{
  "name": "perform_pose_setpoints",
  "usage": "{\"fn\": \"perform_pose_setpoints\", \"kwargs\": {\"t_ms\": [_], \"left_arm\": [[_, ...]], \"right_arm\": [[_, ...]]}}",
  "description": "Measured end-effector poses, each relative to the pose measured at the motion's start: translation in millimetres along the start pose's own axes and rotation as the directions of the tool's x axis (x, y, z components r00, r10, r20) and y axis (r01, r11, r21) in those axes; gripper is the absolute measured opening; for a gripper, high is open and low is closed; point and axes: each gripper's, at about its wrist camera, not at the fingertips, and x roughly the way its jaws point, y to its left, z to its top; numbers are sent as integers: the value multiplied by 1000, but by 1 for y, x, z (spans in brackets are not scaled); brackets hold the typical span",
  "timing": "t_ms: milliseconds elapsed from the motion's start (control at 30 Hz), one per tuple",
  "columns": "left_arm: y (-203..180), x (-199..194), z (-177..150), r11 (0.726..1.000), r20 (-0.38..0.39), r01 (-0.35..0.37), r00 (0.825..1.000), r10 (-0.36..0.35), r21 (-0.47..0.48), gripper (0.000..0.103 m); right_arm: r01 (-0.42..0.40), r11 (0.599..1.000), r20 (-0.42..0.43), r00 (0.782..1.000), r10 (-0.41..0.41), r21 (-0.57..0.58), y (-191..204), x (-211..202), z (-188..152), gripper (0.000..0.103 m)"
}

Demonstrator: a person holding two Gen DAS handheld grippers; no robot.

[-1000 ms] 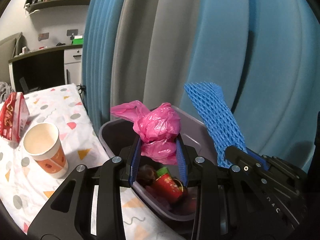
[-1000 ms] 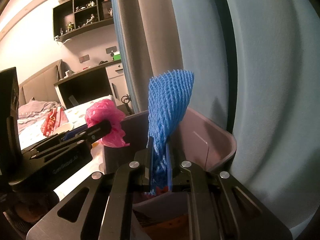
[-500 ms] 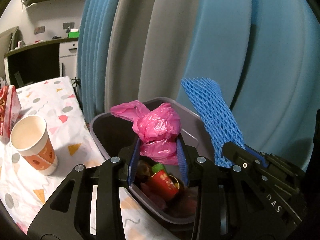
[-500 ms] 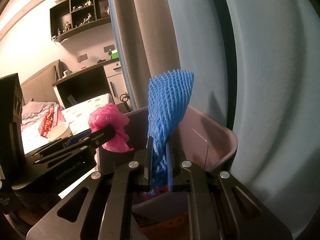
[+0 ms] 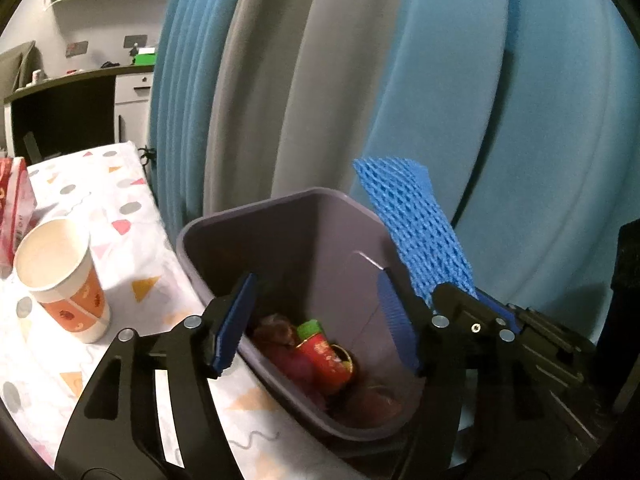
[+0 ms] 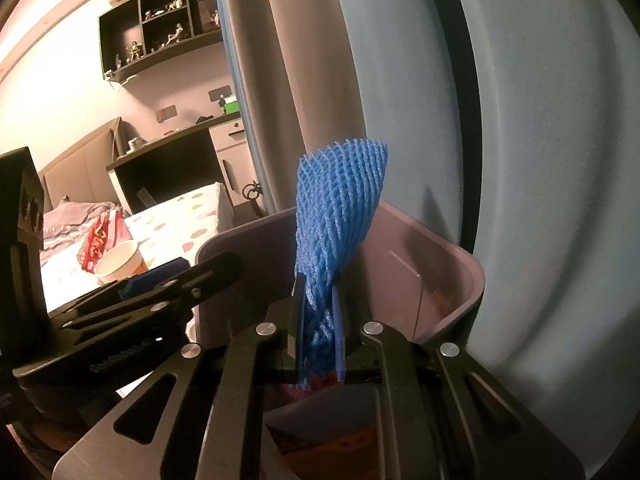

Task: Collect trash
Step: 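Open the left tool to drop the pink bag while the right tool releases the blue net, then move both open tools away from the bin toward the bed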

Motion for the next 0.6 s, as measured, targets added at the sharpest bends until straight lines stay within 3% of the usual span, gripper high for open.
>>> {"fn": "perform_pose_setpoints", "kwargs": {"t_ms": [167,400,600], "left_arm": [[9,-15,-3,998,23,-51,998,52,-29,73],[18,-41,-11,992,41,-114,992,117,-50,76],[23,-67,-22,978,61,-202,977,205,-56,81]], "right_arm": [[-3,1000,0,1000,3,1,1,1,-1,26],[1,1000,13,1000,-1,0,7,-4,-2,43],[27,1000,44,999,-27,3,12,-19,-5,67]]}}
